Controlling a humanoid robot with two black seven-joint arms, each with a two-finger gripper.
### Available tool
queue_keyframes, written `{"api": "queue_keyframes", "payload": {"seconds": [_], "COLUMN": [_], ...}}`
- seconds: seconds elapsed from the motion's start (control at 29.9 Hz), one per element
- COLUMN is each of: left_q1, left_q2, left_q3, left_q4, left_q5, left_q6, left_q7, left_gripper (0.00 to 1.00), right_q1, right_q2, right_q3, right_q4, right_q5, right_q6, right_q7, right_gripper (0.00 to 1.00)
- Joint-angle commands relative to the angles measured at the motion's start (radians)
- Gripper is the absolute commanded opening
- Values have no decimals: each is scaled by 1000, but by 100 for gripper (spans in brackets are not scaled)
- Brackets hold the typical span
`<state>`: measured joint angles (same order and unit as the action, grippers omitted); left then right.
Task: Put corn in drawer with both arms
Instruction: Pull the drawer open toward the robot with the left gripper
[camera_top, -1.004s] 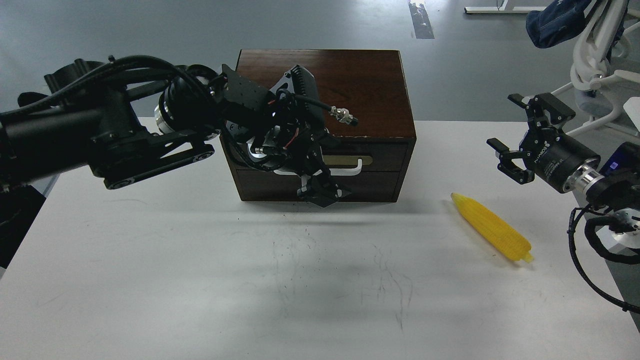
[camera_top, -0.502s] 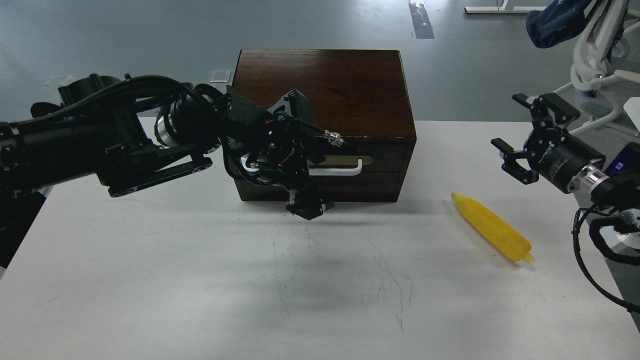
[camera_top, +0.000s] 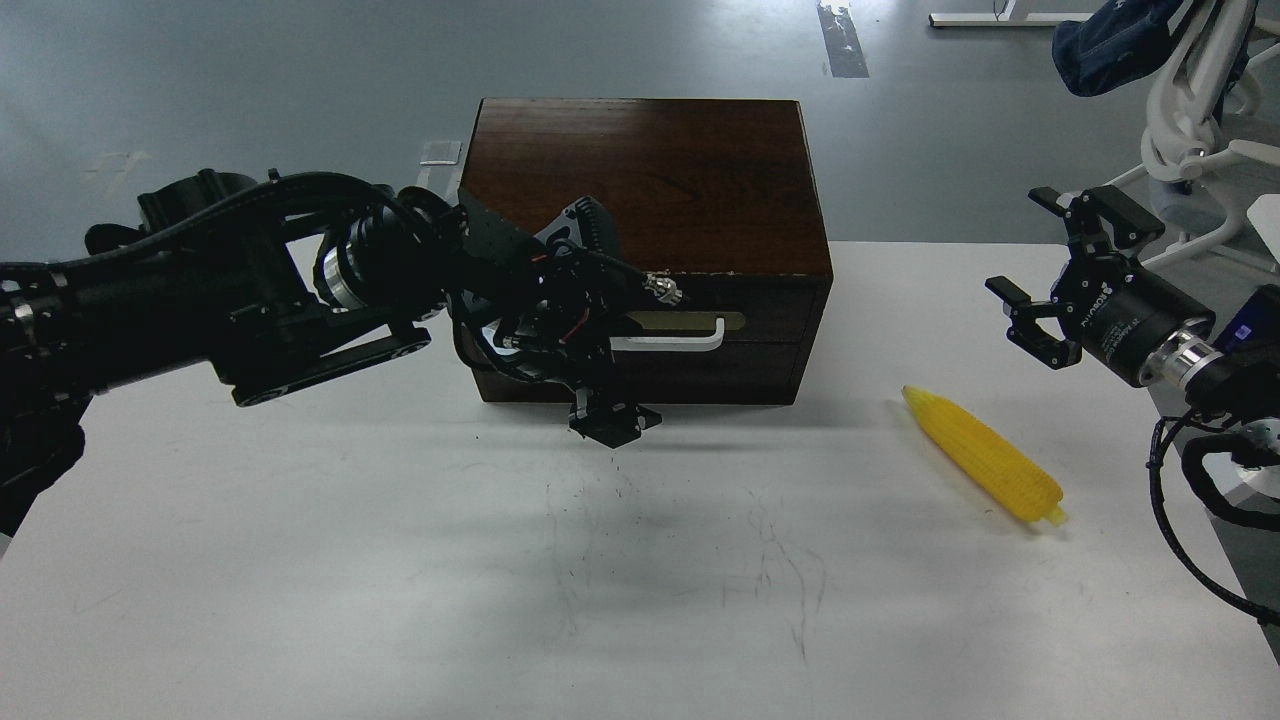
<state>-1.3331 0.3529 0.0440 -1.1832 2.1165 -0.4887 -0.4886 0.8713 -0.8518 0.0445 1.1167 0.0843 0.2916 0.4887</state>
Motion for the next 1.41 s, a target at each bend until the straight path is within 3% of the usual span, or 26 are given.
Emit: {"api": "queue_keyframes", "payload": {"seconds": [0.0,0.3,0.64,1.04,1.17,1.37], "left_q1": [-1,2,0,-3,-12,-11], "left_q2": [0,20,112,139,164,259], "left_q3": [14,16,14,-1,-47,-166], "left_q4": [-13,-114,-312,-351,-352,-369], "left_q5": [-3,-7,-33,-47,-111,-370], "left_q6": [0,0,0,0,0,0], "left_q7": [0,0,0,0,0,0], "left_gripper": [99,99,99,99,99,99], "right_q1": [-2,-2,-2,0,2,9], "right_q2": [0,2,0,-12,-36,-133], "right_q3": [0,0,-2,-2,-9,-5], "right_q4": [0,0,0,-2,3,6], "right_q5": [0,0,0,-34,-171,-723], "right_q6": [0,0,1,1,1,-3], "right_q7": [0,0,0,0,0,0], "right_gripper": [99,99,99,99,99,99]}}
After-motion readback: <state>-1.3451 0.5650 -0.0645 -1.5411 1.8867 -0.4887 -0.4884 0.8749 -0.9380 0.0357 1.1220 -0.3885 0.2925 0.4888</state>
